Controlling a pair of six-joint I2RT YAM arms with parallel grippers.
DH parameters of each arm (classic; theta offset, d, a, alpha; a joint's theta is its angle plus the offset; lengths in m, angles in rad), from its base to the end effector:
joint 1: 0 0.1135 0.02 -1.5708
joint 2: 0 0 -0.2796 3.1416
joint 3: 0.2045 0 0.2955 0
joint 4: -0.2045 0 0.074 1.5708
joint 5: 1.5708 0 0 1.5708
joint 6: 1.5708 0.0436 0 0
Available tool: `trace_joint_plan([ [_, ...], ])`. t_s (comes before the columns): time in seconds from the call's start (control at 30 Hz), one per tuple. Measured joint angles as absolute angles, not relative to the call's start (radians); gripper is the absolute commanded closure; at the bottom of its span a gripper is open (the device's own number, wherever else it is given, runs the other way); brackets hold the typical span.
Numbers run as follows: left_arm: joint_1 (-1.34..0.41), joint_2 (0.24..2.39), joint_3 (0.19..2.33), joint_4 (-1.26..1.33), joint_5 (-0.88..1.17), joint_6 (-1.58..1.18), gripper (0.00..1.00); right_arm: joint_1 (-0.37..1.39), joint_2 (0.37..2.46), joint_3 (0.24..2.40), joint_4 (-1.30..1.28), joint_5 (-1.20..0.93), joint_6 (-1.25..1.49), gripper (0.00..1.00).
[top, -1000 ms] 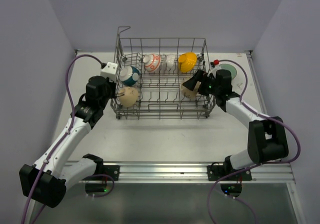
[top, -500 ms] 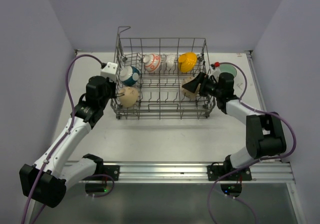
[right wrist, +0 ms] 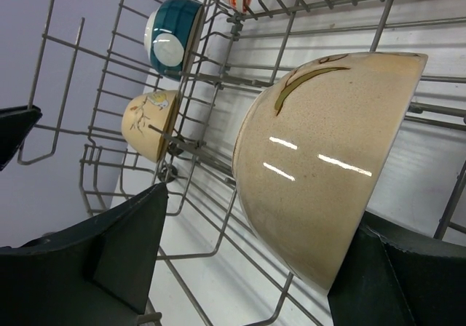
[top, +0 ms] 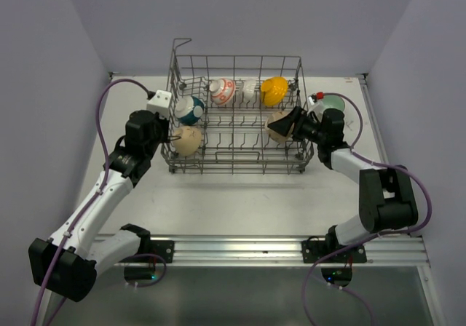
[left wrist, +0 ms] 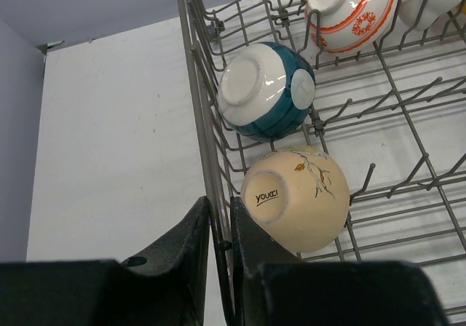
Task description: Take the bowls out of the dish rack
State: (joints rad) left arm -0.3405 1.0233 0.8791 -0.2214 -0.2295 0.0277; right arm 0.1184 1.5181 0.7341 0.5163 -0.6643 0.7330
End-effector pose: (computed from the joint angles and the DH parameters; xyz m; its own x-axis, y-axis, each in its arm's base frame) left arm 0.2655 -0.0836 0.3284 -0.3334 0.1467 -0.9313 0.1342 0.9851 0.1072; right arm 0.3513 0.0689 0.2022 -0.6525 0.4529 -0.6076 -0.3321 0.5498 0.7665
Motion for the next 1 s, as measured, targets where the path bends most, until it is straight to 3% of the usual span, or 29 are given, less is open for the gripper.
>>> trace_joint_plan([
  [0.13, -0.34, 1.031, 0.879, -0.215, -0.216, 0.025, 0.63, 0.115, 1.518, 0.734, 0.518, -0.669, 0.741, 0.23],
  [0.23, -0.341, 1.034, 0.879, -0.208, -0.205, 0.02, 0.58, 0.111, 1.518, 0.735, 0.519, -0.67, 0.745, 0.25],
  [0.37, -0.341, 1.034, 0.879, -0.201, -0.192, 0.018, 0.38, 0.108, 1.518, 0.735, 0.518, -0.672, 0.748, 0.26],
  [0.47, -0.341, 1.034, 0.879, -0.197, -0.189, 0.012, 0.3, 0.106, 1.518, 0.735, 0.519, -0.673, 0.751, 0.27],
  [0.67, -0.341, 1.034, 0.879, -0.196, -0.181, 0.004, 0.17, 0.104, 1.513, 0.742, 0.508, -0.673, 0.756, 0.27],
  [1.0, -0.341, 1.034, 0.879, -0.197, -0.167, 0.002, 0.11, 0.098, 1.503, 0.754, 0.481, -0.673, 0.77, 0.3],
])
